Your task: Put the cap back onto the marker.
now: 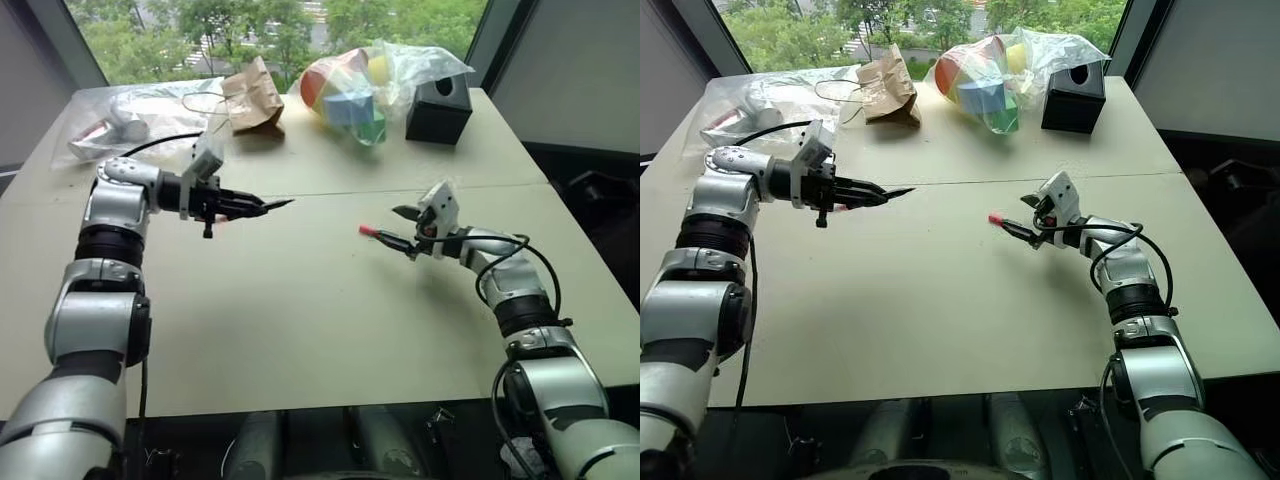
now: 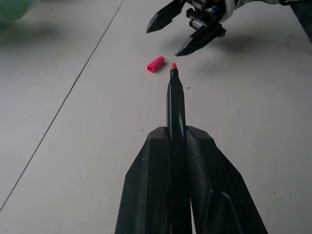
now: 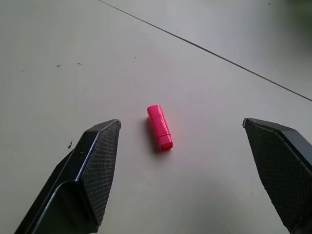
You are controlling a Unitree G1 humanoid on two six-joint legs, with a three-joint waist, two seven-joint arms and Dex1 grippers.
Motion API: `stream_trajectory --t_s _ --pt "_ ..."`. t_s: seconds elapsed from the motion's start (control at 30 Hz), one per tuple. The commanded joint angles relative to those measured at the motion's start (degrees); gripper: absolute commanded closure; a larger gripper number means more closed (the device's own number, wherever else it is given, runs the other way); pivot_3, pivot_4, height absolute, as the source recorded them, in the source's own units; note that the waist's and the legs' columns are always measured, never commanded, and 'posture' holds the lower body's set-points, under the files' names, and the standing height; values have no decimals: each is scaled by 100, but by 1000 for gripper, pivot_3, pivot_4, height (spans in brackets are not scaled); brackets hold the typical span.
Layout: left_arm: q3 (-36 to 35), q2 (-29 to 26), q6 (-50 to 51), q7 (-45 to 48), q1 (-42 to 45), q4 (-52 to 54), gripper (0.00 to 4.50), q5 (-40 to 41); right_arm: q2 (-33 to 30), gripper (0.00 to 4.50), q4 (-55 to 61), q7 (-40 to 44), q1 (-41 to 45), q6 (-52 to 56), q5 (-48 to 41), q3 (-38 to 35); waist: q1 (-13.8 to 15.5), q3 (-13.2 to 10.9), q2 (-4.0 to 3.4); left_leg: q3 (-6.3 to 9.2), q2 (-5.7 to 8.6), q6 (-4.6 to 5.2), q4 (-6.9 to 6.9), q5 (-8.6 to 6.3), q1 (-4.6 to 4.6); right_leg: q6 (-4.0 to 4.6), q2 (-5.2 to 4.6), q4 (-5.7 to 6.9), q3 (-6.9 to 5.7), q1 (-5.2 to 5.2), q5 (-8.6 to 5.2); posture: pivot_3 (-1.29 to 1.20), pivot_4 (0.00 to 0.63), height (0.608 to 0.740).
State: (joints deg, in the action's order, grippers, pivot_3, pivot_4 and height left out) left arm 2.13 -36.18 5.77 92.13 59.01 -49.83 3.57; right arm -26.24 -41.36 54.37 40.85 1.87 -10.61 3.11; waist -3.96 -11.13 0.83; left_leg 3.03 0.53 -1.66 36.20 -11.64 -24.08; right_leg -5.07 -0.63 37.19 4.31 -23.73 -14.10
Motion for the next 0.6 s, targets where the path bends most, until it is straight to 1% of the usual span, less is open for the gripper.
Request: stream_trajectory --t_s 0.03,0.17,0.37,0.6 --pt "119 -237 -135 37 -60 232 4187 -31 66 344 -152 245 119 -421 208 133 -1 0 0 1 0 0 0 0 0 0 0 1 0 -1 0 0 150 740" --pt "167 -379 -54 37 -176 368 4187 67 183 344 -342 353 87 -654 374 243 5 0 -1 2 0 0 3 0 0 0 0 4 -1 -1 0 0 150 740" --pt "103 -389 71 -60 -353 567 4187 114 363 344 -933 181 365 -844 468 159 -13 0 0 0 -1 0 3 0 8 1 0 6 0 3 0 0 150 740" --pt "60 -378 187 -232 -529 830 4187 231 400 344 -1654 2 723 -965 503 0 0 0 0 -1 -2 -1 5 1 15 2 1 11 1 8 1 0 150 740"
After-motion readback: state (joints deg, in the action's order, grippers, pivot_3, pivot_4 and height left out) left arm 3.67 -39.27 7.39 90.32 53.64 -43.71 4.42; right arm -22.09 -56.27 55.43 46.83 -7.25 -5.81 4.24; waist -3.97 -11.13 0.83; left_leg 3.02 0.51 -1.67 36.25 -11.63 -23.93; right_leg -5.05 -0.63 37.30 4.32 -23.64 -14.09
